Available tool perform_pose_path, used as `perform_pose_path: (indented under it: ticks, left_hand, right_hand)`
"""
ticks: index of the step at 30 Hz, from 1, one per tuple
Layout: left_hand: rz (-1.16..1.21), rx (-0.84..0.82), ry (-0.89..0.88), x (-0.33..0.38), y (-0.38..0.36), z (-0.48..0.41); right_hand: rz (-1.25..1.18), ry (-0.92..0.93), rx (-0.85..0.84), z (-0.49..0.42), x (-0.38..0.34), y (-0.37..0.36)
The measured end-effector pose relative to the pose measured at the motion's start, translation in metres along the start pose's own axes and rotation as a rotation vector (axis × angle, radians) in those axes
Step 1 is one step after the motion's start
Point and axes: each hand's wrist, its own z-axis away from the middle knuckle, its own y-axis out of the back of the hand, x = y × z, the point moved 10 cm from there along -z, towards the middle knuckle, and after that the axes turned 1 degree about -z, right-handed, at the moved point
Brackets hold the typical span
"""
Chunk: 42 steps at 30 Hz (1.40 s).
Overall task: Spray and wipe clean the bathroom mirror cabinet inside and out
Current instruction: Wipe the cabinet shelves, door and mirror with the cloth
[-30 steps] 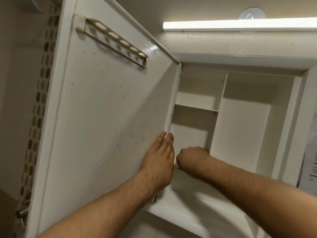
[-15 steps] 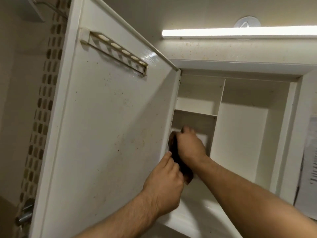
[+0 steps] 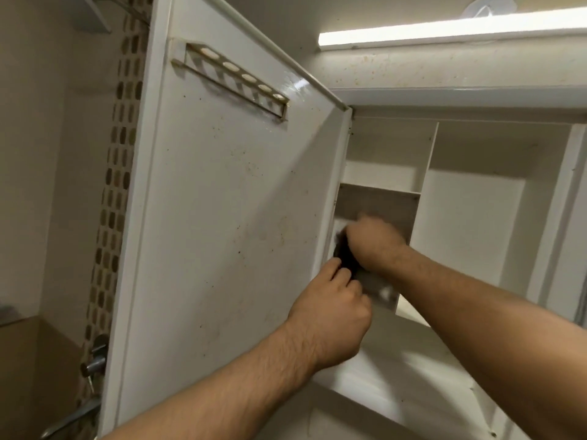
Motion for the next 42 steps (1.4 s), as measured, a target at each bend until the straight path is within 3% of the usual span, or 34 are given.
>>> perform_pose_path:
  ticks: [1,3,6,8,12,15,18,20,23,25,29,32,35,39,42]
  left_hand:
    - [0.001,-0.009,-0.003,0.001,-0.003,0.002]
    - [0.011,-0.020,-0.010,0.003,-0.010,0.007]
    - [0.036,-0.031,-0.024,0.003,-0.023,0.017]
    - [0.026,-0.049,-0.038,0.003,-0.032,0.022]
    - [0.046,-0.069,-0.034,0.013,-0.042,0.030]
    - [0.053,-0.068,-0.032,0.017,-0.042,0.037]
    - [0.062,-0.015,-0.036,0.018,-0.032,0.045]
    - [0.069,0.002,-0.039,0.020,-0.031,0.049]
    - [0.070,-0.036,-0.101,0.037,-0.032,0.043]
    - [0.088,-0.093,-0.182,0.059,-0.039,0.046]
    - [0.119,-0.134,-0.285,0.083,-0.057,0.063]
    - [0.169,-0.176,-0.251,0.080,-0.071,0.070]
    - [0.243,-0.169,-0.182,0.079,-0.074,0.068]
    - [0.332,-0.116,-0.084,0.075,-0.072,0.063]
    - [0.336,-0.083,-0.073,0.078,-0.069,0.063]
  right_hand:
    - [-0.051,-0.073,0.149,-0.004,0.009,0.015]
    - [0.025,-0.062,0.210,-0.002,0.001,0.012]
    - [0.003,0.201,0.024,0.025,-0.041,-0.042]
    - [-0.009,0.272,-0.140,0.040,-0.042,-0.053]
    - [0.415,0.083,-0.475,0.027,0.008,-0.025]
    - [0.486,0.042,-0.515,0.034,0.013,-0.029]
    - [0.132,-0.011,-0.470,0.046,-0.013,-0.059]
    - [-0.187,-0.060,-0.361,0.047,-0.030,-0.065]
    - [-0.459,-0.022,-0.233,0.058,-0.042,-0.061]
    - [-0.407,0.074,-0.121,0.079,-0.036,-0.053]
    - [-0.074,0.232,0.128,0.155,-0.017,-0.041]
    - [-0.404,0.076,0.334,0.216,0.008,-0.042]
    - [-0.961,-0.390,0.473,0.259,0.056,-0.077]
    - [-1.695,-0.972,0.506,0.289,0.070,-0.153]
    - [-1.907,-0.962,0.376,0.269,0.056,-0.153]
